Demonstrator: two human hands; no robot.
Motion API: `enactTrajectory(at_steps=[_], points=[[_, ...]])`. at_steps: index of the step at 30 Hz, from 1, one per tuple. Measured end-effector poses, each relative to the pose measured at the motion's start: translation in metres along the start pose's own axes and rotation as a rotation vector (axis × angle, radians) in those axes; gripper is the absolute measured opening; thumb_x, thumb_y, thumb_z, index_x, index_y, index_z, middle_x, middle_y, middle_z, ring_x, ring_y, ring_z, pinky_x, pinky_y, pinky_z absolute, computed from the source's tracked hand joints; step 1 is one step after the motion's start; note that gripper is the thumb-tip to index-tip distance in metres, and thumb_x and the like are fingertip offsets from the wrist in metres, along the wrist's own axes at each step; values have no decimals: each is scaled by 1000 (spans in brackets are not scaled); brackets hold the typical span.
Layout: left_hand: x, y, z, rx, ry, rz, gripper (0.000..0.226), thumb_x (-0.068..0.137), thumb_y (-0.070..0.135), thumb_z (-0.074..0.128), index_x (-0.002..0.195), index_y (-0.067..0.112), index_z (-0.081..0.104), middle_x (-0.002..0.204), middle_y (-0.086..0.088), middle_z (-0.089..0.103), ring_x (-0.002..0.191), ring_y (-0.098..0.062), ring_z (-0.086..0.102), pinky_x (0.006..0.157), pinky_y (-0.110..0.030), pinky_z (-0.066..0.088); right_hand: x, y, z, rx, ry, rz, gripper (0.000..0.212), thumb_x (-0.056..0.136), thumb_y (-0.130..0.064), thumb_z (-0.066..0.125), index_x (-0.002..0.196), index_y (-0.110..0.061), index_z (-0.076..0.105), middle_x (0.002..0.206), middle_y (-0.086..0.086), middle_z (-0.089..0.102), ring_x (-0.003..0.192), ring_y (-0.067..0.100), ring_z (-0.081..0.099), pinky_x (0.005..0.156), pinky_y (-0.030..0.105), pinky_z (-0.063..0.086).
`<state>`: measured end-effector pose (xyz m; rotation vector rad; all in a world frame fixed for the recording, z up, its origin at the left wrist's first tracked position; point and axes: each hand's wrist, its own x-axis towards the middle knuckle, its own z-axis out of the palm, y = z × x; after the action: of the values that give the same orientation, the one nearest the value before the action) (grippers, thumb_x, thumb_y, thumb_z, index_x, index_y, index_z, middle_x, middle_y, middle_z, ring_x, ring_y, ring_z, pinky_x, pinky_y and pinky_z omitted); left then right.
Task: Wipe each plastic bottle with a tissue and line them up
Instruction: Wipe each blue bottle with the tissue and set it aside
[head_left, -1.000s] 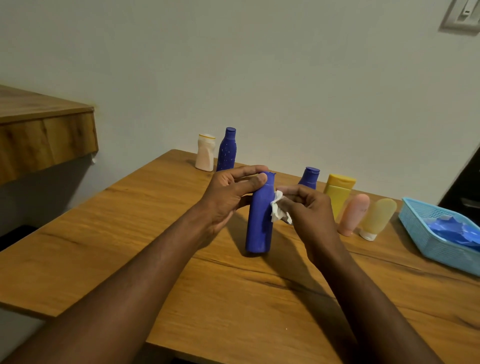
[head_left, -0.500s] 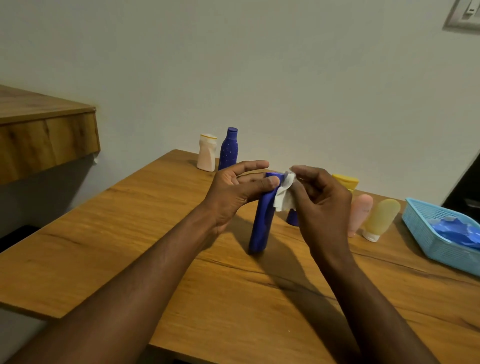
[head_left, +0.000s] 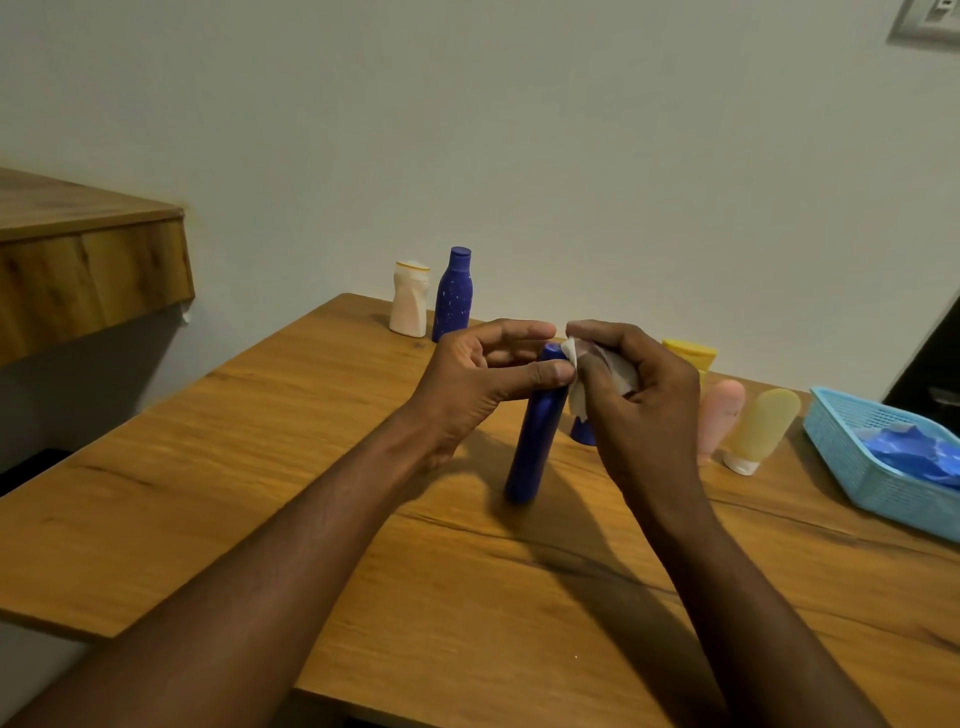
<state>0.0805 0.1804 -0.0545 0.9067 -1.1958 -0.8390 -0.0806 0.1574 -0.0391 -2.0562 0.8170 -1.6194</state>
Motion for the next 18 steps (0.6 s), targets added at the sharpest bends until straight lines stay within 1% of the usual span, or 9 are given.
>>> enactTrajectory(at_steps=[3, 7, 8, 11, 13, 15, 18], points=[[0, -1, 1, 13, 16, 14, 42, 82, 13, 82, 122, 17, 72, 109, -1, 79, 103, -17, 76, 83, -25, 60, 1, 3, 0, -4, 49, 2, 20, 95, -13, 65, 114, -15, 72, 109, -2, 73, 105, 11, 66, 87, 32, 58], [0, -2, 2, 41, 27, 25, 51, 76, 25, 84, 125, 16, 73, 114, -4, 77, 107, -19, 73, 87, -29, 60, 2, 9, 1, 95, 47, 91, 17, 96, -15, 64, 112, -15, 72, 106, -1, 72, 103, 17, 67, 87, 40, 59], [0, -2, 2, 50, 28, 26, 50, 76, 26, 84, 124, 17, 74, 114, -3, 77, 107, -18, 73, 87, -28, 60, 2, 9, 1, 127, 49, 126, 17, 97, -14, 63, 111, -16, 71, 105, -1, 72, 101, 17, 68, 86, 39, 59], [0, -4, 1, 76, 33, 31, 38, 84, 18, 83, 121, 18, 76, 112, 0, 78, 105, -16, 73, 85, -26, 60, 2, 11, 1, 230, 39, 217, 17, 98, -9, 60, 109, -17, 70, 102, 1, 73, 96, 16, 70, 81, 33, 60], [0, -4, -1, 97, 46, 42, 37, 84, 19, 83, 120, 17, 76, 110, 1, 78, 104, -16, 73, 87, -28, 60, 2, 13, 1, 234, -9, 262, 17, 96, -9, 61, 109, -17, 69, 99, 2, 74, 92, 15, 71, 75, 29, 59], [1, -3, -2, 120, 64, 52, 39, 79, 25, 85, 116, 19, 75, 108, 4, 78, 104, -14, 72, 91, -31, 60, 0, 15, 1, 188, -75, 294, 18, 94, -7, 62, 104, -19, 69, 90, 0, 73, 82, 10, 70, 67, 24, 57], [1, -2, -1, 136, 71, 66, 39, 73, 31, 87, 109, 23, 75, 106, 3, 77, 103, -16, 72, 93, -36, 61, 1, 22, 0, 55, -198, 329, 19, 90, -2, 61, 102, -14, 70, 75, 1, 69, 71, 15, 67, 63, 28, 53]])
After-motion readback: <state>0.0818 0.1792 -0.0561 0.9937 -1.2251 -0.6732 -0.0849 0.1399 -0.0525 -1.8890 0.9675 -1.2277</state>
